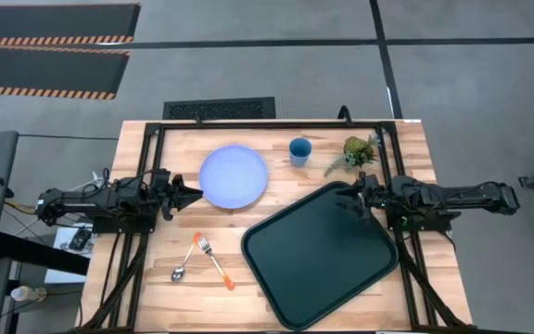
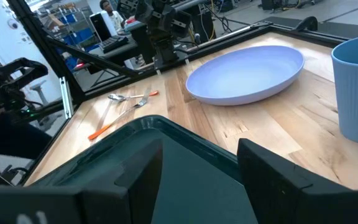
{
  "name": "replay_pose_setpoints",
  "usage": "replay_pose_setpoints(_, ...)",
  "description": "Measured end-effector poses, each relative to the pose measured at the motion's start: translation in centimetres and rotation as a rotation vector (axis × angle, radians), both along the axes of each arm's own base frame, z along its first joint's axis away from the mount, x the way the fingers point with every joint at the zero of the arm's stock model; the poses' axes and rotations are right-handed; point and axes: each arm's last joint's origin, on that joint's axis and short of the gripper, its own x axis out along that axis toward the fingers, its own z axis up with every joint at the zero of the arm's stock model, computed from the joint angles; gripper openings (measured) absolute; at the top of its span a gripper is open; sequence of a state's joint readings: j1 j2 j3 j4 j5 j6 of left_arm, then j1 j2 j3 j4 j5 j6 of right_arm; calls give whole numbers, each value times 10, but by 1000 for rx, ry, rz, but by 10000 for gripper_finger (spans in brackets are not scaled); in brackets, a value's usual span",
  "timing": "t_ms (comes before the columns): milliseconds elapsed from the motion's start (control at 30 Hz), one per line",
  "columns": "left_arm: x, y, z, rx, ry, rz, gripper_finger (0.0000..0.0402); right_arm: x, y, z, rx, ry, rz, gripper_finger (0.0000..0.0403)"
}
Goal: Pick and place plate/cup/fork/spoon on tray
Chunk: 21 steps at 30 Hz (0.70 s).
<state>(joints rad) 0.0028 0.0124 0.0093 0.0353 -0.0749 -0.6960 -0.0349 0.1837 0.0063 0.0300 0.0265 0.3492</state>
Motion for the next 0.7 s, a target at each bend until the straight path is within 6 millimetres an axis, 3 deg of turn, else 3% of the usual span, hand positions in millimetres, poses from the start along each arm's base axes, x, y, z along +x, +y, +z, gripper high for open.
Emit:
replay_pose_setpoints(533,0,0,0,-3,0,0,91,0,0,0,0,0,-1,232)
replay_pose_setpoints(700,0,1,0,-76,-11,25,91,0,0,0,0,0,0,232)
